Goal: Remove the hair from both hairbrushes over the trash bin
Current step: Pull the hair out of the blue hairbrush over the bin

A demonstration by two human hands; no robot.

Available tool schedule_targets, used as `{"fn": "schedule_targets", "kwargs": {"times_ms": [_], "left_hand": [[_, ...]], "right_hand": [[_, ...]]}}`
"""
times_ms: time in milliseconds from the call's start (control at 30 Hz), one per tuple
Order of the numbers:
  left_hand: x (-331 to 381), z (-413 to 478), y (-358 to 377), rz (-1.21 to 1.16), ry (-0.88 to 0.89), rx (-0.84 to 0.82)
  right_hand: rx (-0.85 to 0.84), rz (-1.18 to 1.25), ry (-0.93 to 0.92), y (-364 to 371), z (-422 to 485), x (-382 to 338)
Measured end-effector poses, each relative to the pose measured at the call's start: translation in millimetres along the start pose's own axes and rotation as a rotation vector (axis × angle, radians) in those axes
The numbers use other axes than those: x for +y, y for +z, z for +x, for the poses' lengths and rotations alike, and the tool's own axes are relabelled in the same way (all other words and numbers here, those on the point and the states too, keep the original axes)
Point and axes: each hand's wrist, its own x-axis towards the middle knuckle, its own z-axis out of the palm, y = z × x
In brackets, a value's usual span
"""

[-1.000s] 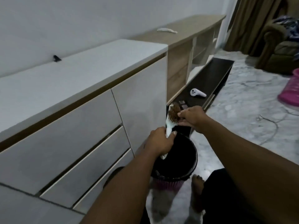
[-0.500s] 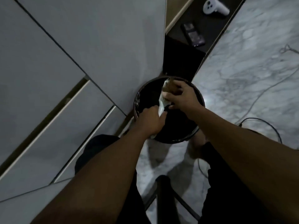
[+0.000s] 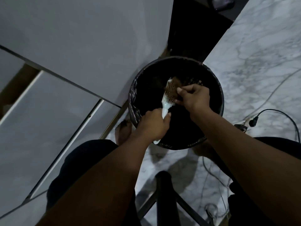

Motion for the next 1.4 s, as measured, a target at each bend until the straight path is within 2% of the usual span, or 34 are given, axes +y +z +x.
{"fn": "schedule_targets", "kwargs": {"times_ms": [100,200,433,700,867,967,1033,1200,1300,1400], "left_hand": [[3,5,3,0.027,-0.021,0.004],[4,10,7,0.043,-0.039,0.022],[6,9,5,0.257,0.003,0.066],[5,10,4,0.2,0.026,0.038],[5,14,1,0.141,-0.049,0.033],[6,16,1,0.124,-0.098,0.018],[6,17,0,0.121,-0.115,0.021],[10,16,-5,0.201,-0.076,0.047],[12,14,-4,0.197,-0.053,0.047],[12,14,-6,0.183,-0.03,0.063]], "right_hand": [[0.038,0.236,0.173,3,1,1],[0.039,0.27,0.272,5,7,-5],[-0.154,-0.118,0.013,4,34,-12],[0.067,-0.268,-0.114,6,42,-3],[0.086,0.011,0.023,11,40,-6],[0.001,0.199,0.123,13,32,-12],[-0.081,0.089,0.108,13,32,-9],[-0.291,-0.243,-0.143,13,29,4],[-0.234,-0.375,-0.269,11,32,7],[-0.163,-0.39,-0.31,9,28,3]]}}
